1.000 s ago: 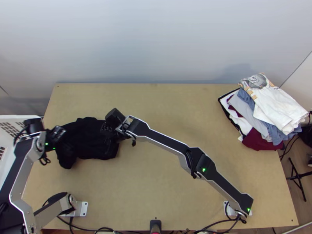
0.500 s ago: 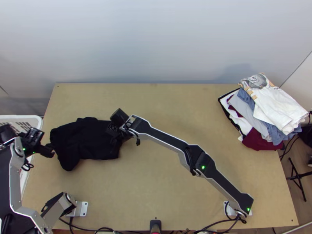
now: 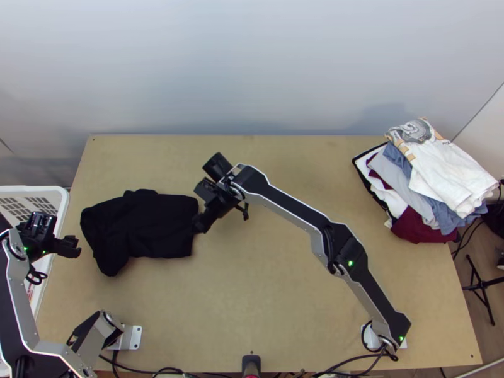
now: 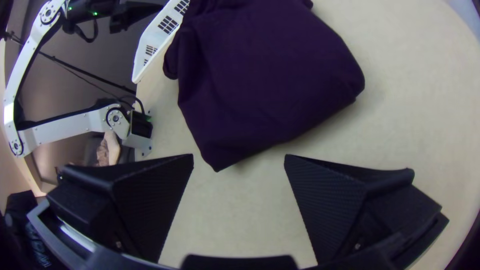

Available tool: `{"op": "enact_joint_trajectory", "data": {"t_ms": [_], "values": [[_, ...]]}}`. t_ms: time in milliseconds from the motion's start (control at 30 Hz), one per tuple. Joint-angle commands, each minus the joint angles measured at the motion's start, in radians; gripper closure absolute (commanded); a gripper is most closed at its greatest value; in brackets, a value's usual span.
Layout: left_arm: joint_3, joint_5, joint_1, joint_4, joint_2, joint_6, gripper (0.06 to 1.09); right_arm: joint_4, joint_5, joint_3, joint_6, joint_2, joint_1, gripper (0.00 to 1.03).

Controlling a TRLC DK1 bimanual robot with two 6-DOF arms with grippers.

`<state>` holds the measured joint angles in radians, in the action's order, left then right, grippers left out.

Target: Fold the t-shirt

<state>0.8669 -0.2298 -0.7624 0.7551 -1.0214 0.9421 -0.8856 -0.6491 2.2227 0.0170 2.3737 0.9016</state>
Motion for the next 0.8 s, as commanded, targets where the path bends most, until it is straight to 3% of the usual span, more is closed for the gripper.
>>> {"op": "enact_joint_trajectory", "data": {"t_ms": [0, 133, 267, 567, 767], "values": [[0.006, -0.009, 0.0, 0.027, 0.026, -0.02, 0.21, -0.018, -0.093, -0.015, 0.032, 0.005, -0.015, 0.18], [-0.002, -0.009, 0.002, 0.032, 0.032, -0.016, 0.21, -0.018, -0.093, 0.052, 0.02, 0.033, -0.004, 0.19], [-0.011, -0.008, -0.002, 0.033, 0.04, -0.011, 0.21, 0.036, -0.076, 0.064, -0.008, 0.036, 0.017, 0.32], [-0.039, -0.006, -0.012, 0.043, 0.073, 0.003, 0.21, 0.079, -0.012, 0.055, -0.009, 0.064, 0.062, 0.31], [-0.057, -0.008, -0.011, 0.046, 0.081, 0.009, 0.21, 0.106, 0.048, 0.048, -0.072, 0.085, 0.063, 0.31]]}}
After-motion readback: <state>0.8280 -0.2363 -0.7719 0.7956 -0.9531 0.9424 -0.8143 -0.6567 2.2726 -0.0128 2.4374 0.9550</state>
